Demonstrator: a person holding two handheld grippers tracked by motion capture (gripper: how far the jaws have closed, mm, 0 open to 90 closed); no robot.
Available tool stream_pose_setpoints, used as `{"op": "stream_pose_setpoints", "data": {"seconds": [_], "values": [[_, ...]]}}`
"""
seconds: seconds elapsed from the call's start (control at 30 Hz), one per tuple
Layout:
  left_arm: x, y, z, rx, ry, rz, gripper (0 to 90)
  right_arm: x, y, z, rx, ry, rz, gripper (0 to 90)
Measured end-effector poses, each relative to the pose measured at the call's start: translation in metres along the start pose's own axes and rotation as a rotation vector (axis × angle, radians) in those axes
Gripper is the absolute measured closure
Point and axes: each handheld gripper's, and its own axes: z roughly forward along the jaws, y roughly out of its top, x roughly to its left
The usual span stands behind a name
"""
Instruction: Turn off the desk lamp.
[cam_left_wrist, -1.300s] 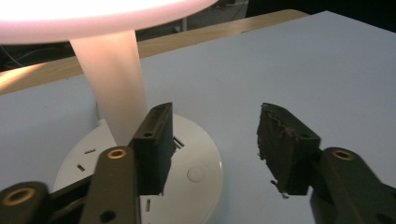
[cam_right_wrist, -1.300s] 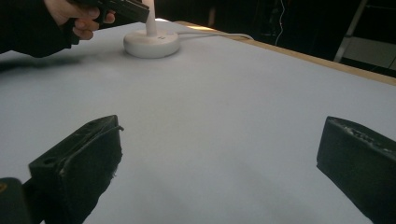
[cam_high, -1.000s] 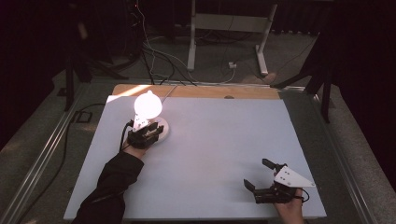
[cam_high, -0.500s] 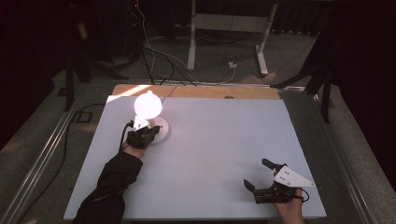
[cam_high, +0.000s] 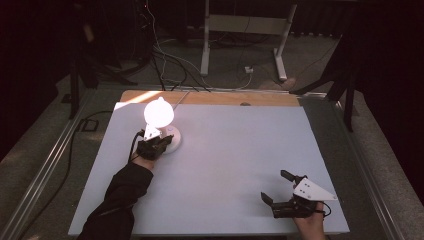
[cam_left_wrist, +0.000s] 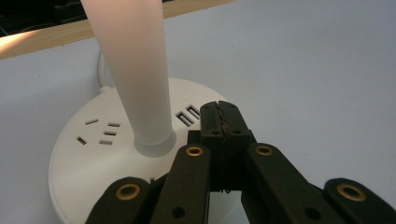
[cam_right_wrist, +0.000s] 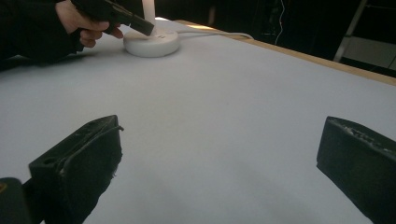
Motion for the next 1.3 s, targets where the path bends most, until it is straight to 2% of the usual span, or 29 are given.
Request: {"op": "stream_pose_setpoints", "data": {"seconds": [0.13,0.27,0.33,0.43,0.53,0.93,1.17,1.2,1.3], "values": [[-0.005,0.000,0.000,-0.007,0.000,0.022,90.0,0.000,0.000,0.000,0.000,0.000,0.005,0.0],[-0.005,0.000,0.001,-0.010,0.005,0.023,90.0,0.000,0.000,-0.001,0.000,0.000,0.006,0.0],[-0.005,0.000,0.000,-0.006,0.007,0.041,90.0,0.000,0.000,-0.001,-0.001,0.000,0.005,0.0],[-0.006,-0.001,0.001,-0.008,0.005,0.044,90.0,0.000,0.000,0.000,0.000,0.000,0.006,0.0],[-0.006,-0.001,0.002,-0.007,0.012,0.045,90.0,0.000,0.000,-0.001,-0.001,0.000,0.006,0.0],[-0.009,-0.003,0.004,0.010,0.040,0.100,90.0,0.000,0.000,-0.001,0.001,0.000,0.007,0.0],[-0.009,-0.003,0.004,0.015,0.048,0.109,90.0,0.000,0.000,0.000,0.003,0.001,0.007,0.0],[-0.011,-0.003,0.005,0.019,0.061,0.126,90.0,0.000,0.000,0.000,0.004,0.001,0.006,0.0],[-0.012,-0.002,0.005,0.020,0.071,0.127,90.0,0.000,0.000,0.000,0.005,0.003,0.002,0.0]]}}
